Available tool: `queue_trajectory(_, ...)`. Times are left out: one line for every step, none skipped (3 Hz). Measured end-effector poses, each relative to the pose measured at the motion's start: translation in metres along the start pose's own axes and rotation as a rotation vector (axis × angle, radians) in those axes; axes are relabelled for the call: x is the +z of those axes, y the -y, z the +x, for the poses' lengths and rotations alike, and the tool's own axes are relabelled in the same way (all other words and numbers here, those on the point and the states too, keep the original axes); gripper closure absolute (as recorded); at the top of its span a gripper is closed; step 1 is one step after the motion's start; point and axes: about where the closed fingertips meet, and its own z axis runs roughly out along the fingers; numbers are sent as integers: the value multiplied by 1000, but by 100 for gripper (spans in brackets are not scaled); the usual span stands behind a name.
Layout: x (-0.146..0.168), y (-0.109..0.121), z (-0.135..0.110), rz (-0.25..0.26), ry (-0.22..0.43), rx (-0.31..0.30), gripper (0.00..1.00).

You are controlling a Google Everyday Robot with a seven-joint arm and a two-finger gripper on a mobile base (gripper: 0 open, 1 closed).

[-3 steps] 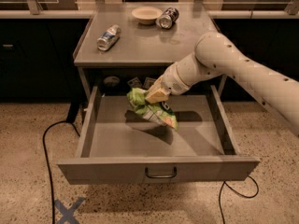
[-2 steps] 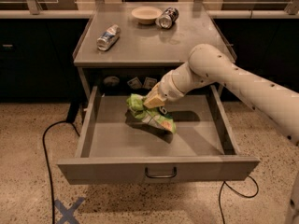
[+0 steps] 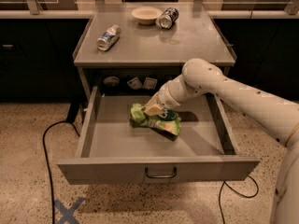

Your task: Place green rice chip bag into top drawer

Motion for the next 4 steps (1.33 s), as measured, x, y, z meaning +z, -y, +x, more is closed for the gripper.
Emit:
queue_trajectory(0, 0, 0, 0, 0, 0, 81)
queue_trajectory(0, 0, 0, 0, 0, 0, 58)
queue_trajectory(0, 0, 0, 0, 0, 0, 35)
queue_trajectory(0, 0, 0, 0, 0, 0, 13)
